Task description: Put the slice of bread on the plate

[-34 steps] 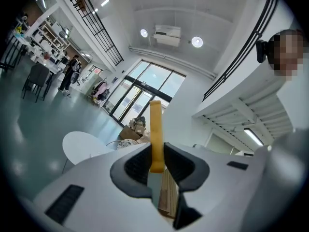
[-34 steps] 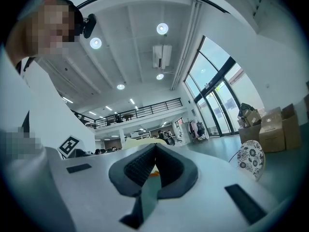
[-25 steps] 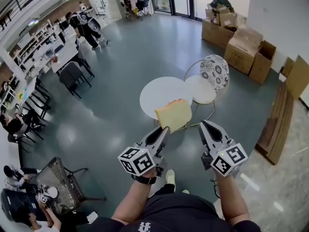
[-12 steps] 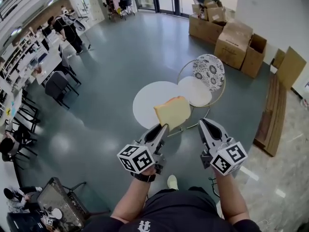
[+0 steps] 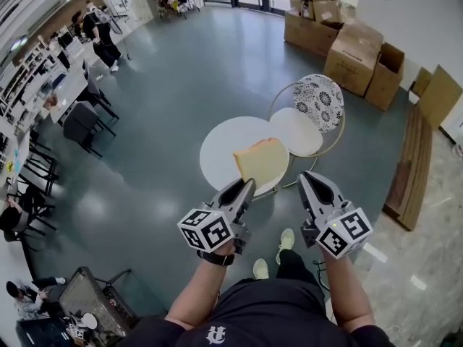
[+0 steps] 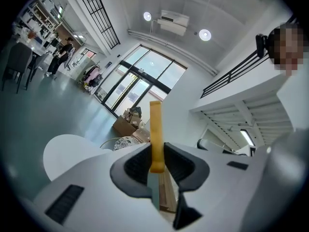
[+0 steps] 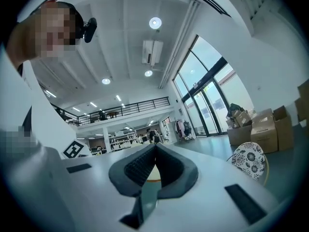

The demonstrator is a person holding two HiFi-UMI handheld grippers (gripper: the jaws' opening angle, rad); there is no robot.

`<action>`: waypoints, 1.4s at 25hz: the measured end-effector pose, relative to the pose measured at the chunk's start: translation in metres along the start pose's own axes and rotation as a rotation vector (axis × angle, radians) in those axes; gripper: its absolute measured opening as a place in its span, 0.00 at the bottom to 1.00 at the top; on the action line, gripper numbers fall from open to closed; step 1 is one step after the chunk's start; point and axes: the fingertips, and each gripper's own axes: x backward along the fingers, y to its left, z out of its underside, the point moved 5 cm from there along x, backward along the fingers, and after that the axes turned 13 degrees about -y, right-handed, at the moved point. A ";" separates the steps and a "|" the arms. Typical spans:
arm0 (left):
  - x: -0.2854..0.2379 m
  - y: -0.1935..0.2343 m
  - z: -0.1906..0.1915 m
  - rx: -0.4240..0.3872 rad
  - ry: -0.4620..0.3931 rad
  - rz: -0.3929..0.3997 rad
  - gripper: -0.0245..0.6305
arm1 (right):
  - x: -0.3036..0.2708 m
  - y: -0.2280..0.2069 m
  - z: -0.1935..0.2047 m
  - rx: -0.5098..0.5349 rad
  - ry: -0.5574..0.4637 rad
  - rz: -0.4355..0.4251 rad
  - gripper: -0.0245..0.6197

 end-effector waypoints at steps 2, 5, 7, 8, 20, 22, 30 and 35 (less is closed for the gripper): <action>-0.011 0.010 0.004 0.002 0.009 -0.012 0.17 | -0.010 -0.012 0.004 -0.008 0.003 -0.007 0.05; -0.031 0.025 0.011 0.013 0.029 -0.030 0.17 | -0.029 -0.032 0.011 -0.026 0.010 -0.020 0.05; -0.043 0.034 0.014 0.024 0.039 -0.042 0.17 | -0.043 -0.044 0.014 -0.035 0.017 -0.030 0.05; -0.051 0.038 0.016 0.028 0.042 -0.048 0.17 | -0.050 -0.052 0.015 -0.038 0.019 -0.036 0.05; -0.144 0.102 0.054 0.066 0.106 -0.159 0.17 | -0.131 -0.157 0.034 -0.104 0.090 -0.100 0.05; -0.155 0.111 0.065 0.073 0.118 -0.185 0.17 | -0.139 -0.172 0.042 -0.121 0.113 -0.113 0.05; -0.183 0.153 0.088 0.136 0.138 -0.254 0.17 | -0.170 -0.205 0.066 -0.160 0.169 -0.138 0.05; -0.190 0.186 0.118 0.192 0.177 -0.272 0.17 | -0.171 -0.219 0.092 -0.166 0.195 -0.105 0.05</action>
